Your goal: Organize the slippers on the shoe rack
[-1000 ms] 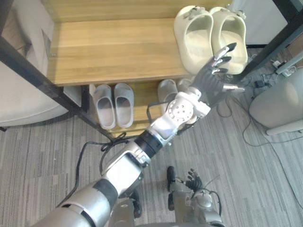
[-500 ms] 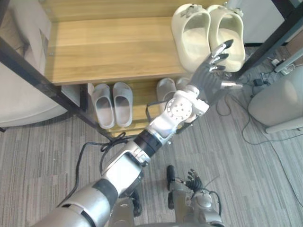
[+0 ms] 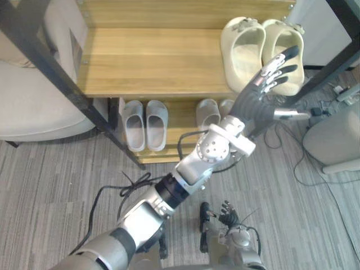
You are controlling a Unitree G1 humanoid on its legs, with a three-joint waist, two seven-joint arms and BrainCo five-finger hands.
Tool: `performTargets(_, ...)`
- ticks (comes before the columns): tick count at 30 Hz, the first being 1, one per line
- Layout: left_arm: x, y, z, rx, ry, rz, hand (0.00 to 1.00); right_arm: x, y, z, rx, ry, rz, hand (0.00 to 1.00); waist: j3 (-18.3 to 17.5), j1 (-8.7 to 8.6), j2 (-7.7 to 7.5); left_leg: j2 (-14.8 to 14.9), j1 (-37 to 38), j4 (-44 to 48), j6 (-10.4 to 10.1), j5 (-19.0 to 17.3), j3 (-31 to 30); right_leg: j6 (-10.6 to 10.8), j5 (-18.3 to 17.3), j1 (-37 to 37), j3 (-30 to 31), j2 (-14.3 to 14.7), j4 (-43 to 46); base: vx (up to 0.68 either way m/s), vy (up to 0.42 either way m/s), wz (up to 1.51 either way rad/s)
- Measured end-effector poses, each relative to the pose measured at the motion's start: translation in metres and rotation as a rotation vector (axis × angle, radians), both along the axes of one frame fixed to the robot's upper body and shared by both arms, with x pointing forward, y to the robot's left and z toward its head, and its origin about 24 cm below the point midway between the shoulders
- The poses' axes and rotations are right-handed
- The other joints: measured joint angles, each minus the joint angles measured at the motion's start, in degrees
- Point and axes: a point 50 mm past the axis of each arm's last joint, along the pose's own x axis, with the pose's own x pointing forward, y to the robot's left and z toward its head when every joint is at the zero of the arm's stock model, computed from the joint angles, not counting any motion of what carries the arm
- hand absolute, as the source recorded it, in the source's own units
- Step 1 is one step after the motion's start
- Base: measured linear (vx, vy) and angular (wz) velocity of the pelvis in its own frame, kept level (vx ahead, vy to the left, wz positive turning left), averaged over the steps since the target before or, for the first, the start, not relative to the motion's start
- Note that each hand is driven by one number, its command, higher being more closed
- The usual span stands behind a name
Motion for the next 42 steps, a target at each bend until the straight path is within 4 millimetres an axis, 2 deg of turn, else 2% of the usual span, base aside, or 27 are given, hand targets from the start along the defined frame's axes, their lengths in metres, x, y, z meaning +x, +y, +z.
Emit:
performTargets(4, -0.010, 0.014, -0.002, -0.098, 0.027, -0.044, 0.00, -0.003, 0.002, -0.003, 0.003, 0.021, 0.012, 0.00, -0.50, 1.08, 0.23, -0.22, 2.47, -1.90, -0.70, 1.42, -1.76, -0.14, -1.76, 2.74, -2.63, -0.40, 1.04, 0.02, -0.025, 0.33)
performTargets(9, 0.000, 0.045, -0.041, -0.131, 0.175, 0.037, 0.00, -0.015, 0.005, -0.014, 0.011, 0.094, 0.031, 0.00, -2.91, 2.32, 1.08, -0.22, 4.79, -3.72, -1.55, 2.92, -4.62, -0.56, -3.59, 5.68, -5.98, -0.61, 2.02, 0.00, -0.053, 0.35)
performTargets(11, 0.003, 0.070, -0.073, -0.127, 0.288, 0.117, 0.00, -0.020, 0.007, -0.018, 0.017, 0.119, 0.048, 0.00, -4.26, 3.07, 1.48, -0.17, 6.33, -5.46, -1.99, 3.98, -6.02, -0.77, -4.41, 7.08, -7.62, -0.64, 2.50, -0.02, -0.069, 0.32)
performTargets(12, 0.004, 0.076, -0.080, -0.123, 0.314, 0.139, 0.00, -0.022, 0.007, -0.019, 0.018, 0.126, 0.050, 0.00, -4.32, 3.07, 1.59, -0.16, 6.76, -5.82, -2.02, 4.14, -6.43, -0.76, -4.63, 7.63, -8.16, -0.64, 2.49, -0.03, -0.072, 0.43)
performTargets(14, -0.004, 0.102, -0.123, -0.094, 0.456, 0.223, 0.00, -0.029, 0.005, -0.023, 0.015, 0.161, 0.056, 0.00, -5.23, 3.18, 1.98, 0.13, 9.03, -7.87, -2.35, 5.03, -7.87, -0.85, -4.97, 10.63, -10.37, -0.43, 1.63, -0.04, -0.076, 0.43)
performTargets(15, -0.008, 0.108, -0.134, -0.085, 0.497, 0.245, 0.00, -0.032, 0.004, -0.025, 0.016, 0.171, 0.055, 0.00, -5.65, 3.16, 1.97, 0.16, 9.63, -8.47, -2.47, 5.28, -8.03, -0.87, -4.95, 11.40, -10.75, -0.34, 1.11, -0.03, -0.084, 0.36)
performTargets(17, -0.024, 0.129, -0.182, -0.012, 0.668, 0.322, 0.00, -0.043, 0.001, -0.031, 0.015, 0.215, 0.064, 0.00, -7.84, 3.58, 2.10, 0.25, 10.46, -10.01, -2.72, 5.71, -9.29, -0.90, -4.21, 13.91, -12.04, 0.39, -1.69, -0.03, -0.072, 0.27)
performTargets(19, -0.036, 0.139, -0.211, 0.047, 0.776, 0.357, 0.00, -0.048, -0.002, -0.034, 0.006, 0.238, 0.076, 0.00, -8.99, 4.25, 2.14, 0.21, 10.76, -10.64, -2.75, 5.96, -9.53, -0.84, -3.15, 15.20, -12.43, 0.84, -4.11, -0.01, -0.040, 0.11)
performTargets(20, -0.047, 0.147, -0.237, 0.131, 0.867, 0.389, 0.00, -0.053, -0.005, -0.037, -0.006, 0.264, 0.087, 0.00, -9.19, 4.71, 2.08, 0.12, 11.60, -11.45, -2.87, 6.17, -9.65, -0.91, -2.14, 16.59, -12.66, 1.23, -6.17, 0.00, -0.041, 0.06)
performTargets(21, -0.051, 0.150, -0.247, 0.164, 0.900, 0.397, 0.00, -0.053, -0.006, -0.037, -0.009, 0.267, 0.088, 0.00, -9.21, 4.79, 2.05, 0.09, 11.79, -11.62, -2.88, 6.24, -9.82, -0.96, -2.00, 16.82, -12.81, 1.31, -6.50, 0.00, -0.048, 0.06)
performTargets(24, -0.075, 0.166, -0.292, 0.316, 1.072, 0.443, 0.00, -0.056, -0.013, -0.039, -0.023, 0.281, 0.093, 0.00, -9.30, 4.72, 1.89, 0.07, 12.39, -12.44, -3.07, 7.12, -10.98, -1.00, -1.97, 17.08, -13.75, 1.47, -6.65, 0.01, -0.034, 0.13)
performTargets(25, -0.080, 0.167, -0.299, 0.350, 1.095, 0.446, 0.00, -0.056, -0.014, -0.039, -0.026, 0.281, 0.093, 0.00, -9.29, 4.72, 1.89, 0.08, 12.57, -12.46, -3.08, 7.15, -11.09, -1.01, -1.96, 17.27, -13.85, 1.50, -6.68, 0.03, -0.031, 0.10)
performTargets(27, -0.102, 0.178, -0.328, 0.500, 1.201, 0.469, 0.00, -0.058, -0.019, -0.039, -0.036, 0.286, 0.094, 0.00, -9.22, 4.65, 1.90, -0.06, 14.47, -12.89, -3.09, 7.26, -11.98, -0.85, -2.12, 19.09, -13.98, 1.60, -6.80, 0.04, -0.017, 0.06)
performTargets(30, -0.121, 0.188, -0.350, 0.649, 1.282, 0.483, 0.00, -0.060, -0.022, -0.040, -0.041, 0.290, 0.096, 0.00, -9.03, 4.49, 1.51, -0.48, 15.96, -13.35, -3.08, 7.32, -12.69, -0.63, -2.31, 20.69, -14.64, 1.54, -6.83, 0.01, -0.007, 0.11)
performTargets(34, -0.138, 0.199, -0.364, 0.784, 1.335, 0.525, 0.00, -0.060, -0.022, -0.040, -0.042, 0.285, 0.094, 0.00, -8.94, 4.34, 1.13, -0.93, 16.44, -13.38, -2.84, 7.47, -13.28, -0.58, -2.33, 21.30, -14.81, 1.26, -6.84, -0.03, 0.015, 0.08)
performTargets(42, -0.140, 0.213, -0.370, 0.842, 1.373, 0.645, 0.00, -0.058, -0.022, -0.041, -0.052, 0.297, 0.085, 0.00, -8.71, 4.24, 1.17, -0.80, 18.33, -14.77, -3.04, 7.63, -12.02, -0.54, -2.40, 21.61, -13.00, 1.44, -6.85, -0.03, 0.000, -0.09)
